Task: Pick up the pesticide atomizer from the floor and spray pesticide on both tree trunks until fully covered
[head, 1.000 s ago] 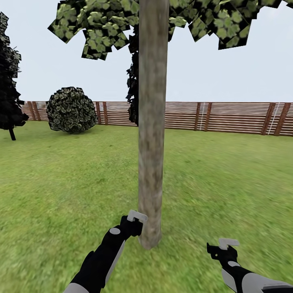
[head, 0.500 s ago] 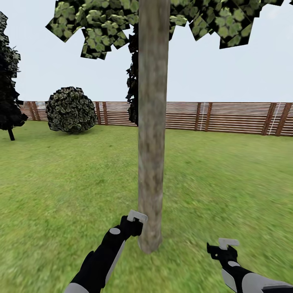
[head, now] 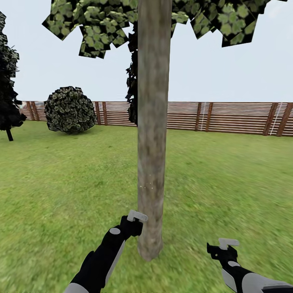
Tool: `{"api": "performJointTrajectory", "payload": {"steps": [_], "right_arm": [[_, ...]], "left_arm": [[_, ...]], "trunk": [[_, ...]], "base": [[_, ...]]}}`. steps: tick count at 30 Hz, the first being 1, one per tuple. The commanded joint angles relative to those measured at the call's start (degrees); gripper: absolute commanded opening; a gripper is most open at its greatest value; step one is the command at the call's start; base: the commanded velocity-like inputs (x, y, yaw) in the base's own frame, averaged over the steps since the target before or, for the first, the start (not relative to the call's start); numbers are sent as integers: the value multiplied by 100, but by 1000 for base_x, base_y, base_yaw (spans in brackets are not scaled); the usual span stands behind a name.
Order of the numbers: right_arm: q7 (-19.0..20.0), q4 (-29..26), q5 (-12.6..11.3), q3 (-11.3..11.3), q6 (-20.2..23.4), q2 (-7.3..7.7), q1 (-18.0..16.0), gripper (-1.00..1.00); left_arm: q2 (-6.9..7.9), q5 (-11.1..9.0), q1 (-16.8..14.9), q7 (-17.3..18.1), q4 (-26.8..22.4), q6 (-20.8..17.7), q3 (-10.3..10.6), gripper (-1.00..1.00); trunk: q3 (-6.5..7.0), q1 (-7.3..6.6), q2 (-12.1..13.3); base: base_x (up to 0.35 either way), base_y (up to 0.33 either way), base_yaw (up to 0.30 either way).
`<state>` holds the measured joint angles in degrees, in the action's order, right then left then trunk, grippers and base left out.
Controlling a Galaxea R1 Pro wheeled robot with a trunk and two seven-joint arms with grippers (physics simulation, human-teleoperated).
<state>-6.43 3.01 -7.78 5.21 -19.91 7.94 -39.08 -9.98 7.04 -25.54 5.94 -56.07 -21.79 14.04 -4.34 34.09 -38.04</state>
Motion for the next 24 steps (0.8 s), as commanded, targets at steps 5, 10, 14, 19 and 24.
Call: {"api": "performJointTrajectory", "payload": {"steps": [5, 10, 14, 19, 24], "right_arm": [[2, 24, -57, 50, -39, -3, -12, 100], [2, 24, -54, 48, -38, 3, -1, 100], [-4, 24, -56, 42, -38, 36, 468, 100], [-35, 24, -57, 41, -39, 66, 933, 100], [-41, 24, -57, 41, -39, 83, 1034, 100]], "left_arm": [[-2, 60, -4, 39, -9, -27, -7, -100], [-2, 60, -4, 37, -17, -27, -5, -100], [-2, 60, -4, 31, -25, -40, -6, -100], [-2, 62, -2, 37, -532, -109, -14, -100], [-2, 74, -3, 38, -1662, -1180, -16, -100]], "trunk": [[-50, 2, -10], [-74, 2, -10], [-75, 2, -10], [-76, 2, -10], [-76, 2, -10]], "base": [[4, 0, 0], [0, 0, 0], [0, 0, 0], [0, 0, 0], [0, 0, 0]]}}
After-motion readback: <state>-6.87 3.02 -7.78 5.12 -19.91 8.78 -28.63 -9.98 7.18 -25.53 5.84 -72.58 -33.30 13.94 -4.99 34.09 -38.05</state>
